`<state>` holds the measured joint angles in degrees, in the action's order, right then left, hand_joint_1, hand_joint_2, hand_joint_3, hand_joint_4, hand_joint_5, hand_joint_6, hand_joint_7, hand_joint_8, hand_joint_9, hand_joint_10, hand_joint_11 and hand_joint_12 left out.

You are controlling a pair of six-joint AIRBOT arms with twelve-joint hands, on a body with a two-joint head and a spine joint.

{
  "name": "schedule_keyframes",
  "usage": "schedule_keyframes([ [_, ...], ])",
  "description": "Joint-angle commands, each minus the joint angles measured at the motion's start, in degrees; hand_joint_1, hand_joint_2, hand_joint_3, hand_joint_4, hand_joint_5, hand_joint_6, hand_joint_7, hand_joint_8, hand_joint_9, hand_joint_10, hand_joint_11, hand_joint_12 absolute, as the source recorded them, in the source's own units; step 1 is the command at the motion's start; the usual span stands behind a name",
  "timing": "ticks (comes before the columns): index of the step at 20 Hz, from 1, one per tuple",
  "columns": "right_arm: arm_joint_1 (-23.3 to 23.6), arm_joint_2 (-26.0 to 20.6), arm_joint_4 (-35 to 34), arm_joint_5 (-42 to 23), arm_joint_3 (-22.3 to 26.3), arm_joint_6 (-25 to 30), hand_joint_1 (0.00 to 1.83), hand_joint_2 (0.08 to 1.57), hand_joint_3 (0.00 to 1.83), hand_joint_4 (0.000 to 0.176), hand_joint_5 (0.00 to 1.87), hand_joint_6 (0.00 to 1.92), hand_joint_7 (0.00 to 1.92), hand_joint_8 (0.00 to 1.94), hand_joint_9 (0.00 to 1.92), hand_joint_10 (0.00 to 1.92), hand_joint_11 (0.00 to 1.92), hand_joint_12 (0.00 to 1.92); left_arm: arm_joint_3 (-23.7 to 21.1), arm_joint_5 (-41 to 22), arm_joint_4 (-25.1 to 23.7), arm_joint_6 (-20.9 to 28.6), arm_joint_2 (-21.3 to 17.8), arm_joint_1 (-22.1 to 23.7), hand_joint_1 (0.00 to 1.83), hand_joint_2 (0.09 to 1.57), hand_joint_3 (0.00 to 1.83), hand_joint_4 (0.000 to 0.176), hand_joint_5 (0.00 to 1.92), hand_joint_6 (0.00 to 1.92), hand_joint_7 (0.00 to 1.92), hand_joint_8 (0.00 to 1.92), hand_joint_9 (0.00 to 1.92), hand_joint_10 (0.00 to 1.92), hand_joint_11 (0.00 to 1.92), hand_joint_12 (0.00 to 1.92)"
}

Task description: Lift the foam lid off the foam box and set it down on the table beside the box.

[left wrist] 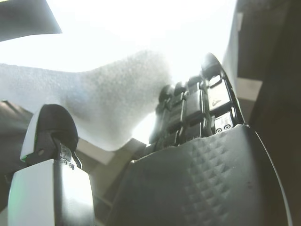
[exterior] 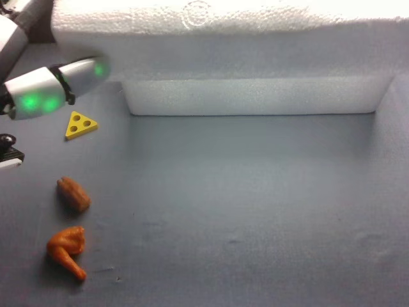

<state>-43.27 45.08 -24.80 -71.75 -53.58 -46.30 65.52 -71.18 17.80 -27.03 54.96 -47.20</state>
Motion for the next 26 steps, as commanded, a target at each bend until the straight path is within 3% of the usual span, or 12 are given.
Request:
schedule_keyframes([
  [1, -0.6, -0.4, 5.1, -7.8, 0.9, 0.5, 0.57, 1.24, 0.00, 0.000, 0.00, 0.32, 0.08, 0.03, 0.11, 0.08, 0.00, 1.42, -1.0, -8.4, -5.1, 0.2, -0.2, -0.3, 0.48, 1.11, 0.00, 0.042, 0.08, 0.00, 0.00, 0.00, 0.00, 0.00, 0.00, 0.02],
  [2, -2.2, -0.6, 5.1, -8.9, 1.7, 0.9, 0.52, 1.24, 0.00, 0.000, 0.00, 0.25, 0.04, 0.01, 0.01, 0.23, 0.00, 1.41, -1.9, -8.9, -5.3, 0.1, -0.7, -1.4, 0.49, 1.11, 0.00, 0.039, 0.09, 0.00, 0.00, 0.00, 0.00, 0.00, 0.00, 0.00],
  [5, -5.8, -1.5, 5.1, -10.7, 3.4, 2.0, 0.42, 1.23, 0.00, 0.000, 0.00, 0.31, 0.01, 0.00, 0.00, 0.06, 0.00, 1.19, -4.0, -10.0, -5.3, 0.1, -1.5, -4.3, 0.50, 1.10, 0.00, 0.019, 0.11, 0.01, 0.00, 0.00, 0.00, 0.00, 0.01, 0.00],
  [8, -8.3, -2.1, 4.9, -11.9, 4.5, 2.8, 0.43, 1.25, 0.00, 0.000, 0.00, 0.28, 0.00, 0.00, 0.00, 0.00, 0.00, 1.27, -5.8, -11.3, -4.5, 0.1, -2.0, -7.8, 0.47, 1.10, 0.00, 0.007, 0.10, 0.01, 0.00, 0.00, 0.00, 0.00, 0.02, 0.01],
  [10, -9.8, -2.2, 4.7, -12.1, 5.1, 3.2, 0.44, 1.24, 0.00, 0.000, 0.00, 0.30, 0.00, 0.00, 0.00, 0.00, 0.00, 1.21, -6.8, -11.7, -4.0, 0.2, -2.0, -9.8, 0.46, 1.11, 0.00, 0.021, 0.07, 0.00, 0.00, 0.00, 0.00, 0.00, 0.00, 0.00],
  [12, -11.1, -2.2, 4.3, -12.2, 5.4, 3.8, 0.41, 1.23, 0.00, 0.000, 0.00, 0.26, 0.00, 0.00, 0.00, 0.00, 0.00, 0.98, -7.3, -11.7, -3.7, 0.6, -1.8, -11.5, 0.46, 1.10, 0.00, 0.027, 0.08, 0.00, 0.00, 0.00, 0.00, 0.00, 0.00, 0.00],
  [13, -12.1, -2.1, 3.6, -12.2, 5.5, 4.0, 0.38, 1.22, 0.00, 0.000, 0.03, 0.11, 0.00, 0.00, 0.00, 0.00, 0.00, 0.48, -7.3, -11.7, -3.3, 1.2, -1.6, -12.2, 0.42, 1.10, 0.00, 0.068, 0.08, 0.00, 0.00, 0.00, 0.00, 0.00, 0.00, 0.00],
  [15, -13.9, -1.2, 2.5, -12.2, 5.4, 4.8, 0.43, 1.21, 0.00, 0.000, 0.03, 0.10, 0.00, 0.00, 0.00, 0.00, 0.00, 0.03, -7.3, -11.7, -2.6, 1.6, -0.9, -13.1, 0.42, 1.10, 0.00, 0.062, 0.08, 0.00, 0.00, 0.00, 0.00, 0.00, 0.00, 0.00],
  [17, -15.3, -0.9, 1.6, -12.2, 5.2, 5.3, 0.45, 1.23, 0.01, 0.000, 0.04, 0.10, 0.00, 0.00, 0.00, 0.00, 0.00, 0.00, -7.2, -11.4, -2.2, 2.4, -0.4, -14.0, 0.41, 1.11, 0.00, 0.031, 0.07, 0.00, 0.00, 0.00, 0.00, 0.00, 0.00, 0.00],
  [21, -17.9, 0.2, 0.0, -12.2, 5.0, 6.9, 0.45, 1.22, 0.01, 0.000, 0.05, 0.10, 0.00, 0.00, 0.00, 0.00, 0.00, 0.00, -7.2, -11.4, -1.0, 3.3, 0.7, -16.1, 0.41, 1.11, 0.00, 0.043, 0.06, 0.00, 0.00, 0.00, 0.00, 0.00, 0.00, 0.00],
  [25, -19.7, 1.4, -1.7, -11.5, 4.1, 8.0, 0.47, 1.20, 0.00, 0.000, 0.07, 0.10, 0.00, 0.00, 0.00, 0.00, 0.00, 0.00, -6.6, -9.3, -0.3, 3.5, 1.8, -16.9, 0.38, 1.09, 0.00, 0.007, 0.06, 0.00, 0.00, 0.00, 0.00, 0.00, 0.00, 0.00],
  [26, -19.8, 1.6, -2.0, -11.2, 3.9, 8.0, 0.47, 1.21, 0.00, 0.000, 0.07, 0.09, 0.00, 0.00, 0.00, 0.00, 0.00, 0.00, -6.4, -9.0, 0.0, 3.7, 2.1, -17.0, 0.36, 1.08, 0.00, 0.019, 0.07, 0.00, 0.00, 0.00, 0.00, 0.00, 0.00, 0.00],
])
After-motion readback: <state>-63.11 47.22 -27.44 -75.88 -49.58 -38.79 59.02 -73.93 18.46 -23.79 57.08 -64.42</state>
